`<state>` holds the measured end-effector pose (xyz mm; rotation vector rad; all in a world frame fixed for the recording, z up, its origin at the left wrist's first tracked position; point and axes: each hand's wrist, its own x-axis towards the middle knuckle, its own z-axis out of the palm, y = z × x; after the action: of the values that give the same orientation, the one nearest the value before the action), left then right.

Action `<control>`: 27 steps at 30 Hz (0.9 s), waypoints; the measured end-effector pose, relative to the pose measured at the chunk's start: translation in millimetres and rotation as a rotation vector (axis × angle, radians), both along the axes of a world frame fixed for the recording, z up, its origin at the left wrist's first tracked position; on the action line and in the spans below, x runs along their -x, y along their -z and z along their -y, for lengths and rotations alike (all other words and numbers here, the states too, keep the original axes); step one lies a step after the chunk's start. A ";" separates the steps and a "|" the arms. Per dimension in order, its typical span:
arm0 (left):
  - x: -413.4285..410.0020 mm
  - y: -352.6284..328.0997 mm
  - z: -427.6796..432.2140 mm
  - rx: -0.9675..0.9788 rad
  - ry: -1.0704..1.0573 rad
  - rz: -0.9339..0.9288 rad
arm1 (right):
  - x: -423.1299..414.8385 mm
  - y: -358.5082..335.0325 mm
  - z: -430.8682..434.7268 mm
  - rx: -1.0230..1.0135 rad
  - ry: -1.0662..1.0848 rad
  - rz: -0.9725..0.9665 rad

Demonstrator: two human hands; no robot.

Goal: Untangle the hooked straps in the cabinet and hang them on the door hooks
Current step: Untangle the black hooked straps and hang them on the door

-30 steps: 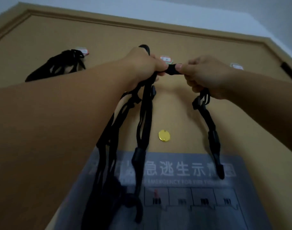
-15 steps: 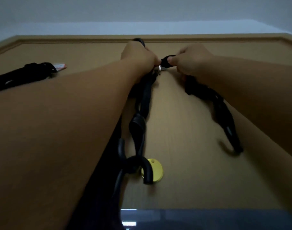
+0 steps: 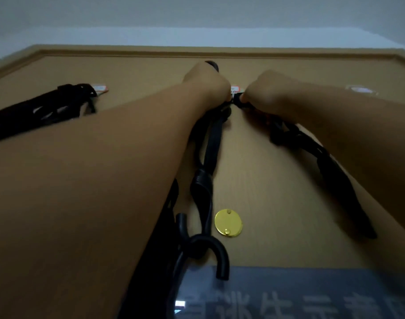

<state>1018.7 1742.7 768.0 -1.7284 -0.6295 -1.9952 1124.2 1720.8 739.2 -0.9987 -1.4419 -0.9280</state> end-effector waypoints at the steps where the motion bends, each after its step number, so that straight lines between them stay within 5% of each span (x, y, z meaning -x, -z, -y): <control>1: -1.5 0.5 -1.4 -0.001 0.022 0.015 | 3.2 4.9 -1.3 -0.035 0.037 0.001; 8: -2.8 33.8 -4.3 0.058 0.033 0.018 | 14.1 42.0 -0.6 0.029 0.118 -0.022; 18: 12.3 108.1 -8.4 0.216 0.356 0.052 | 14.9 115.1 16.6 0.086 0.262 -0.044; 21: 28.1 150.6 -4.0 0.271 0.465 0.129 | 18.1 154.2 28.2 0.006 0.152 -0.044; 27: 61.3 277.0 49.6 0.443 0.704 0.189 | 29.0 306.1 55.7 0.162 -0.229 -0.086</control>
<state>957.4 1693.1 490.9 -2.2678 -0.6089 -2.6724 1095.2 1665.1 433.1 -0.9555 -1.5401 -0.6030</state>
